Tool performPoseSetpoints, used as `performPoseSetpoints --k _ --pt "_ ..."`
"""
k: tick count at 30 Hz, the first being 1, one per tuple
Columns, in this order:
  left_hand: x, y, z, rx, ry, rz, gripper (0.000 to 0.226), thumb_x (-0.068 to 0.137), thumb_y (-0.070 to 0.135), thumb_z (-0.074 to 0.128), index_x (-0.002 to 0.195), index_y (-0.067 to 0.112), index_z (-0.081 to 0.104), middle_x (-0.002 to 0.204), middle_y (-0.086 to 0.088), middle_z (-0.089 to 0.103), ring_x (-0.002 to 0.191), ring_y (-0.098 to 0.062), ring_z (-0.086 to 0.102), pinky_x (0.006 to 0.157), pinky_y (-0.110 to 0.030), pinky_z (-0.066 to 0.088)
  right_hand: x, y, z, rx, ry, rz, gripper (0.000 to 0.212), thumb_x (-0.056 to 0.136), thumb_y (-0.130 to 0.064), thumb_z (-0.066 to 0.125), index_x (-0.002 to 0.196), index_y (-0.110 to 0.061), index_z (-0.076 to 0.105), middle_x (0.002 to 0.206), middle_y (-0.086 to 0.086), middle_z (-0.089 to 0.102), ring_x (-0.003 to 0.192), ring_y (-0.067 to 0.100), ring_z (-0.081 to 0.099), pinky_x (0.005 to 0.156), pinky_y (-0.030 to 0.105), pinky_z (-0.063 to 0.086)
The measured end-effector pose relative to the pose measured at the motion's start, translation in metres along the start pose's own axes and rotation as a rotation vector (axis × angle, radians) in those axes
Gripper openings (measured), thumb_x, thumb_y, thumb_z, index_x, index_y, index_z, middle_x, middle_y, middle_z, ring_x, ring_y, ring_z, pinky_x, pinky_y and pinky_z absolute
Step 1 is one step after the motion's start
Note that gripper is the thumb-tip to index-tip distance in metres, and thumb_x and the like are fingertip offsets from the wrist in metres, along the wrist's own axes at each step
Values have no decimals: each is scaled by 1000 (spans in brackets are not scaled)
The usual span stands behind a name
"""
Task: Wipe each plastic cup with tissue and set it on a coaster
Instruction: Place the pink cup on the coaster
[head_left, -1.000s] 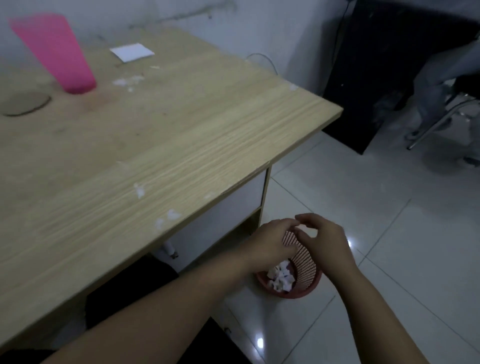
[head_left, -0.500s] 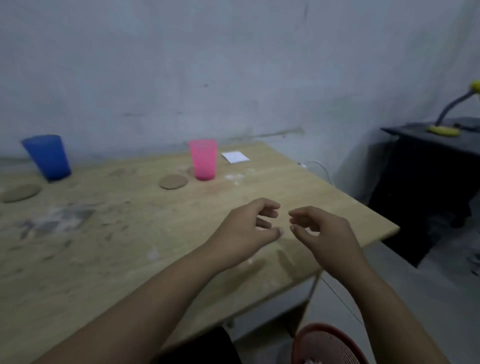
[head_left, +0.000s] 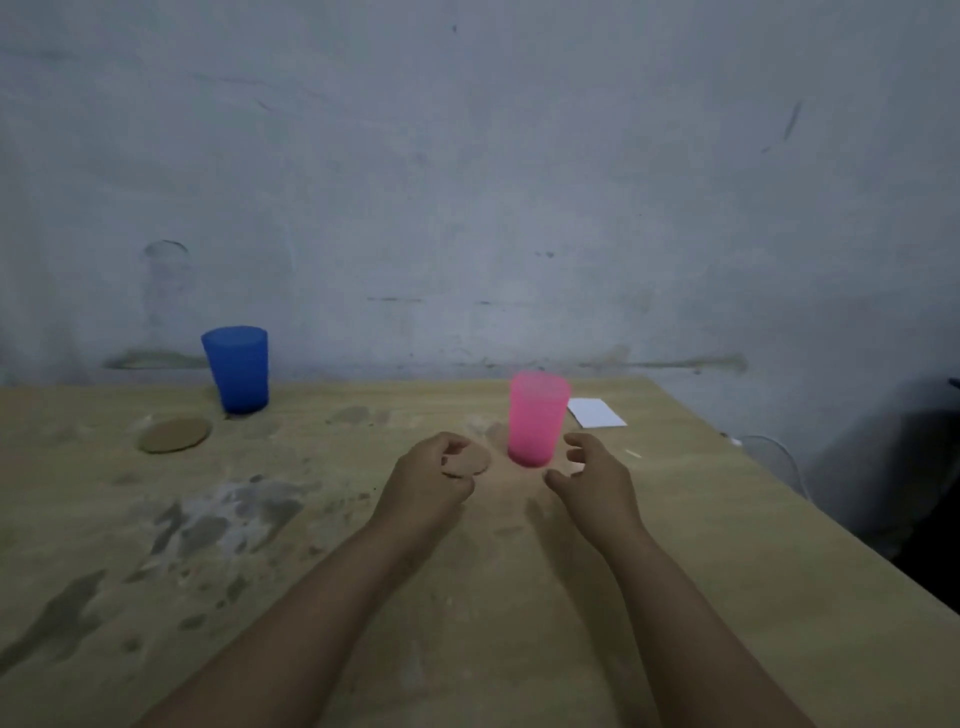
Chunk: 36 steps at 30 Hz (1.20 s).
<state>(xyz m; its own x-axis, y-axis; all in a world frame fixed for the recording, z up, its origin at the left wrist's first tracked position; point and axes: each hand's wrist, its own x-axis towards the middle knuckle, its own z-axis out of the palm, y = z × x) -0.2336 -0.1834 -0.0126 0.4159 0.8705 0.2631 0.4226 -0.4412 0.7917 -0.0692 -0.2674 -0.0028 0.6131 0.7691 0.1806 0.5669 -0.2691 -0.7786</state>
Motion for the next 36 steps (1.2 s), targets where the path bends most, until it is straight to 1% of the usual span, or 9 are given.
performPoseSetpoints --k 3,7,10,15,18,20,24,31,36 --pt "17 -14 7 36 40 -21 37 79 16 63 115 22 60 118 2 60 100 -13 55 77 -23 41 18 2 15 54 36 57 69 77 -20 71 137 -14 39 133 11 54 115 28 55 82 30 40" --pt "39 -25 12 62 40 -24 52 76 27 68 126 23 55 127 4 56 114 -14 53 90 -26 44 40 3 31 154 66 75 86 72 -19 78 142 -13 29 138 13 48 124 29 48 89 33 39" --pt "47 -36 16 91 64 26 60 72 37 73 127 26 52 128 7 54 117 -11 49 95 -25 42 50 4 39 235 80 85 91 71 -15 78 144 -14 24 138 12 47 123 29 48 83 28 35" --pt "52 -53 21 212 91 93 78 66 51 75 134 25 46 134 5 50 124 -13 43 100 -23 33 57 14 50 296 129 96 94 72 -13 77 146 -15 17 140 15 45 126 30 46 87 28 34" --pt "56 -56 23 254 40 40 97 61 62 73 142 24 36 141 0 45 132 -18 37 109 -31 31 56 17 55 270 139 57 96 70 -14 78 145 -19 18 136 10 48 121 25 49 86 28 36" --pt "57 -56 24 271 -19 -16 104 61 65 72 146 24 27 146 -2 39 137 -21 31 113 -37 28 57 15 57 273 145 32 95 70 -14 78 144 -22 20 128 6 52 107 20 53 82 28 38" --pt "58 -57 26 293 -46 -43 107 64 63 71 148 24 19 147 -5 37 138 -23 30 112 -38 29 59 14 60 285 151 18 91 69 -12 78 142 -21 24 110 -2 49 96 16 52 78 28 39" --pt "60 -57 26 261 -23 -20 101 68 56 72 148 21 21 135 -3 48 125 -21 42 106 -36 36 65 19 64 233 170 43 94 66 -20 80 142 -21 25 124 7 55 109 26 56 86 38 47" --pt "59 -58 25 230 -23 -31 100 69 52 72 149 22 19 133 -3 49 124 -21 43 104 -37 39 68 18 64 279 153 71 92 65 -17 81 139 -21 26 123 7 55 107 27 57 88 42 48"
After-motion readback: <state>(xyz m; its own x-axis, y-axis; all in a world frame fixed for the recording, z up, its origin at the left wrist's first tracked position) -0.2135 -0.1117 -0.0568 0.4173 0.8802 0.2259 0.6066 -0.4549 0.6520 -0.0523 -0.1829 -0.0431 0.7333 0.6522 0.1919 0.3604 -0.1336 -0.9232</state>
